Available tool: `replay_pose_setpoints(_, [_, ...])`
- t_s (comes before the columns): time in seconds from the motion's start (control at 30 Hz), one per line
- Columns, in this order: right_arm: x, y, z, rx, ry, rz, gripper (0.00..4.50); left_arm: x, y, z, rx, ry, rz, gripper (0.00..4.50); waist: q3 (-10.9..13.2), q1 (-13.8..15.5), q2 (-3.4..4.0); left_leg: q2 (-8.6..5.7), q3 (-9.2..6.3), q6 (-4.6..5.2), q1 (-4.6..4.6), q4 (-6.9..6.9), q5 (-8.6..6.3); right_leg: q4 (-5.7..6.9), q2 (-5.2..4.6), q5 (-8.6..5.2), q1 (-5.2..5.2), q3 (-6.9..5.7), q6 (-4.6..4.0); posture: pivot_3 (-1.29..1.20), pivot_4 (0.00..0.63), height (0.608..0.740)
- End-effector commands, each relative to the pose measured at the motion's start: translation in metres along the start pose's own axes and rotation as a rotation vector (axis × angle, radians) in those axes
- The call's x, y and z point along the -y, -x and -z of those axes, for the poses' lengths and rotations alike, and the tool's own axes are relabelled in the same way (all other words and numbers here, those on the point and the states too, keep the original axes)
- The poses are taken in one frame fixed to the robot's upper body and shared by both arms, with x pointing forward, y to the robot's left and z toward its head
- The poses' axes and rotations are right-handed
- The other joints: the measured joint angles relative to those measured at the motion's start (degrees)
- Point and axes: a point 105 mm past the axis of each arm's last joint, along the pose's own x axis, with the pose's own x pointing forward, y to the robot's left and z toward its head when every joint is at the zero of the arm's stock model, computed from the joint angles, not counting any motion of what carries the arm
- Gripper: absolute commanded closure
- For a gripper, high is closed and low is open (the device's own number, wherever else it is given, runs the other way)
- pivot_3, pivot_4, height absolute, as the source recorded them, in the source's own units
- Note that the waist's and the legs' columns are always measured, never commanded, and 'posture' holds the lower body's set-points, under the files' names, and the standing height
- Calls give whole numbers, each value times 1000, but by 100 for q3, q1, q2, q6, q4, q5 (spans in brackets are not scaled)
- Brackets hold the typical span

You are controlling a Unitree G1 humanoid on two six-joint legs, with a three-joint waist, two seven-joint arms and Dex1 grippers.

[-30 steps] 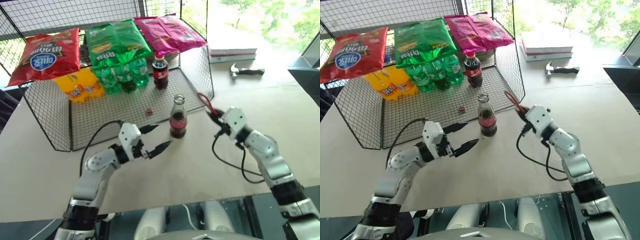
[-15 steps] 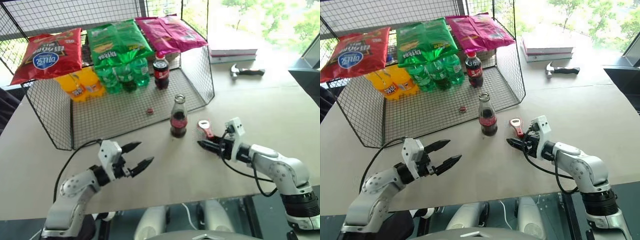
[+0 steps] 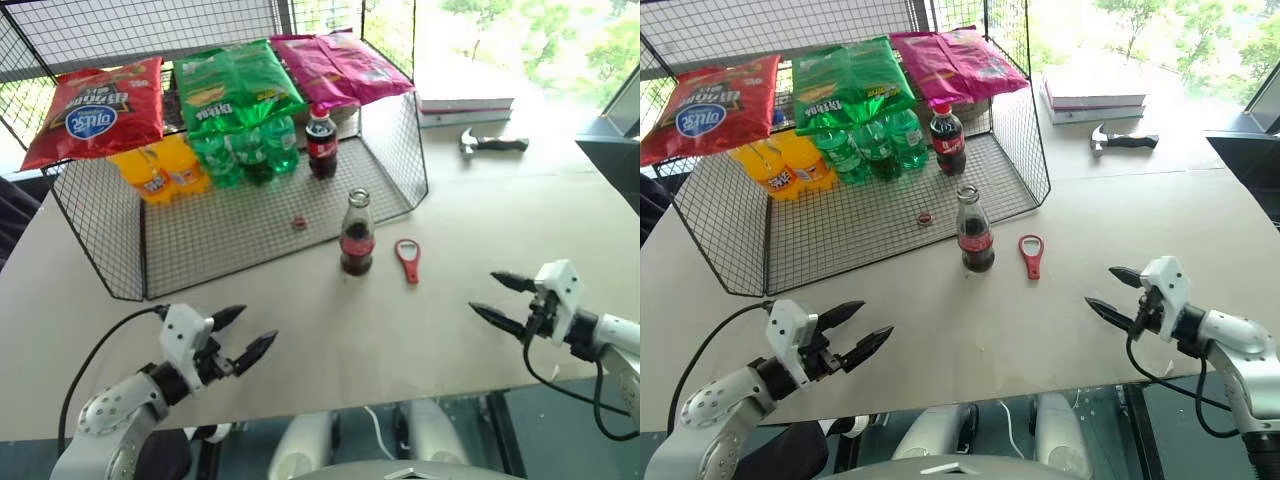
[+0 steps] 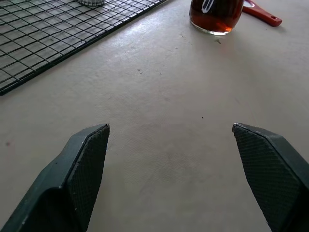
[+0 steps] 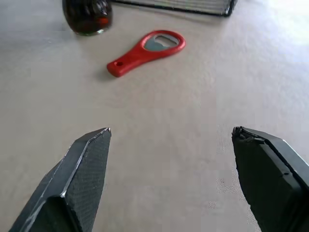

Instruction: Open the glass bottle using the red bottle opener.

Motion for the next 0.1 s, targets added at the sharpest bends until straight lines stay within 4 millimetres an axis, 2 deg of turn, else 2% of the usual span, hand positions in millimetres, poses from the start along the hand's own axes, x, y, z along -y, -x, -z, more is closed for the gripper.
replay_pose_setpoints(0.03, [2,18,-9,50,51,-24,483,-4,8,-10,18,-65,-20,271,0,1,-1,0,1,0,1,1,0,0,-1,-1,3,1,-2,0,150,740])
replay_pose_setpoints(0.1, [2,20,-6,37,47,-28,483,-5,8,-10,17,-79,-22,271,0,2,-1,-1,3,1,1,4,-1,0,-2,-1,4,3,-4,0,150,740])
